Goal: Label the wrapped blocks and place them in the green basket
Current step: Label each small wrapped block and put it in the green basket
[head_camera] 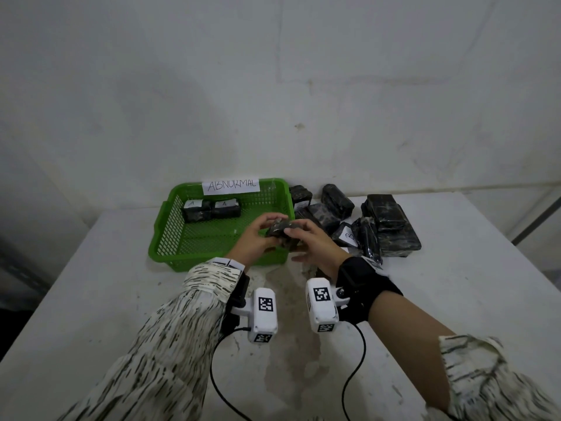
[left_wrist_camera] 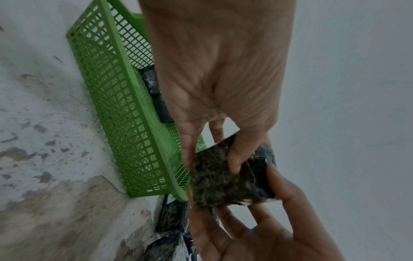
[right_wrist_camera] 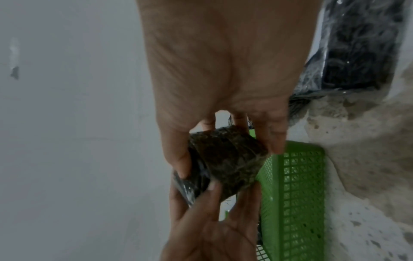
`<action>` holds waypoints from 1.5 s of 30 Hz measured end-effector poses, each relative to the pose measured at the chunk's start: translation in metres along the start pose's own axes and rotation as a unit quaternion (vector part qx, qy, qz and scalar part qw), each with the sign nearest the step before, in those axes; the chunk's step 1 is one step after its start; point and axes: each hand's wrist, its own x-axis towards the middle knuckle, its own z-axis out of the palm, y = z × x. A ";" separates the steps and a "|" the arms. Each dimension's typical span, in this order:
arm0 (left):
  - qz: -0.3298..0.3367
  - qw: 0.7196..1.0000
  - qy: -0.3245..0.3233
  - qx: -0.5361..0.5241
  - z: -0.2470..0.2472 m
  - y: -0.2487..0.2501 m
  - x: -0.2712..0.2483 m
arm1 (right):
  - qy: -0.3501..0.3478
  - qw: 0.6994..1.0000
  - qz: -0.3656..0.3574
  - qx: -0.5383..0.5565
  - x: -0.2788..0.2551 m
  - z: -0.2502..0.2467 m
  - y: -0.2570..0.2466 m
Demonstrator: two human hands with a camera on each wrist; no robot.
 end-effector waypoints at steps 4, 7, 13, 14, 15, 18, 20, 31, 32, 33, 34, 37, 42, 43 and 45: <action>-0.028 0.998 -0.026 -0.042 0.002 0.003 0.000 | 0.061 0.998 -0.033 -0.004 0.004 0.000 0.004; -0.054 0.997 -0.014 -0.061 0.004 0.005 0.001 | 0.051 0.998 -0.035 -0.010 0.003 -0.002 0.006; -0.073 0.997 0.005 -0.014 0.004 0.002 0.005 | 0.025 0.998 -0.020 -0.045 0.004 -0.002 0.004; -0.076 0.997 0.017 -0.017 0.003 0.001 0.005 | 0.020 0.999 -0.012 -0.046 0.002 -0.001 0.003; -0.079 0.996 0.032 -0.026 0.002 0.000 0.006 | 0.015 0.999 -0.006 -0.047 0.001 -0.001 0.003; -0.101 0.990 0.091 -0.030 0.002 -0.001 0.006 | -0.002 0.998 0.008 -0.063 0.000 0.000 0.003; -0.113 0.987 0.112 -0.003 0.001 -0.002 0.006 | -0.016 0.996 0.019 -0.088 0.001 0.001 0.002; -0.139 0.988 0.073 0.012 -0.006 -0.001 0.001 | -0.152 0.988 -0.040 -0.008 -0.004 0.002 -0.006; -0.148 0.986 0.071 0.006 -0.005 0.001 -0.001 | -0.137 0.990 -0.031 -0.009 -0.004 0.001 -0.008; -0.153 0.986 0.072 -0.001 -0.003 0.005 -0.005 | -0.116 0.993 -0.021 -0.006 -0.004 0.000 -0.009; -0.148 0.987 0.069 -0.001 -0.001 0.009 -0.008 | -0.093 0.996 -0.011 0.000 -0.004 -0.001 -0.010; -0.121 0.991 0.036 0.051 0.002 0.012 -0.010 | -0.048 0.999 0.017 0.017 -0.004 -0.001 -0.008; -0.084 0.993 -0.012 0.079 0.006 0.015 -0.009 | -0.011 0.999 0.020 -0.026 -0.001 0.003 -0.003; -0.088 0.994 -0.017 0.066 0.005 0.014 -0.008 | -0.005 0.999 0.017 -0.028 0.000 0.003 -0.003; -0.103 0.993 -0.023 0.042 0.005 0.013 -0.007 | -0.004 0.999 0.013 -0.029 0.000 0.002 -0.003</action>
